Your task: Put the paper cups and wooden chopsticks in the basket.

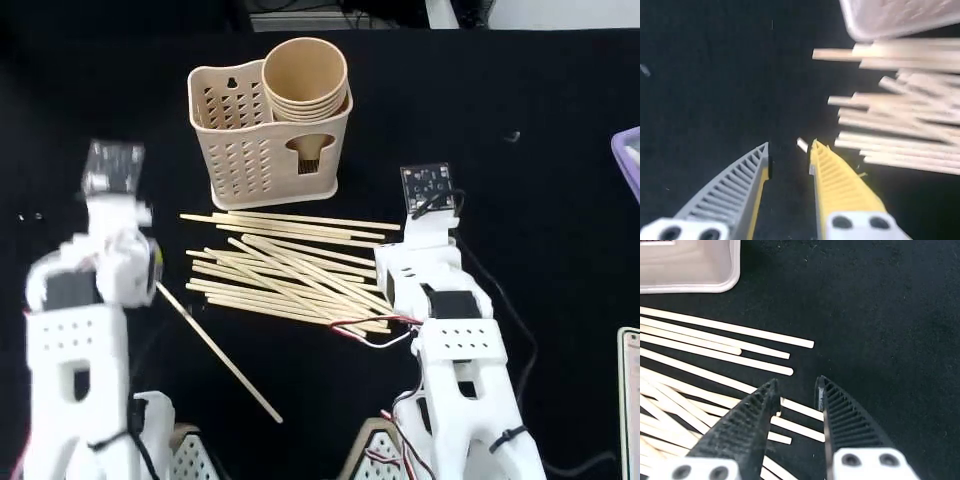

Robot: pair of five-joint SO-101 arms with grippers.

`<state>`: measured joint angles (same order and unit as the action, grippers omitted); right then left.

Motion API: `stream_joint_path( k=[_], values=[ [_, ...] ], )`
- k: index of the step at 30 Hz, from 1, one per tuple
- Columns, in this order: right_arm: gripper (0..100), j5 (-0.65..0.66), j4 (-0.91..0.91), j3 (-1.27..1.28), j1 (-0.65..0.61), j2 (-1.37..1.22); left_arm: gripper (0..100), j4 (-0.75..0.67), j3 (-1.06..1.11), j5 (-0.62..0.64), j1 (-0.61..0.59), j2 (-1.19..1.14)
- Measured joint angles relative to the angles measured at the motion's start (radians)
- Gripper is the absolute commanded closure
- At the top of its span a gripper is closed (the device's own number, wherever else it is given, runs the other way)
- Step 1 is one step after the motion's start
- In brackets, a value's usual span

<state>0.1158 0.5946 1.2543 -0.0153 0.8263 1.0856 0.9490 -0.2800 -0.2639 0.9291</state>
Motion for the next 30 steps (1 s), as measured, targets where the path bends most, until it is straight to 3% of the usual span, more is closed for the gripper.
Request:
stream_joint_path(
  k=[6,15,21,27,30],
  values=[
    [86.9,0.0,0.0,0.0,0.0,0.0,86,-0.138,0.302,0.068,0.006,0.192],
    [86.8,0.0,0.008,0.0,0.0,0.0,86,-0.245,0.453,0.181,0.008,0.249],
    [86.8,0.008,0.233,-0.123,0.0,0.0,86,-0.284,0.483,0.189,0.012,0.252],
    [86.9,0.178,0.319,-0.158,-0.009,0.0,86,-0.298,0.502,0.189,0.012,0.255],
    [86.9,0.239,0.387,-0.158,-0.089,0.0,86,-0.311,0.514,0.189,0.032,0.255]
  ],
)
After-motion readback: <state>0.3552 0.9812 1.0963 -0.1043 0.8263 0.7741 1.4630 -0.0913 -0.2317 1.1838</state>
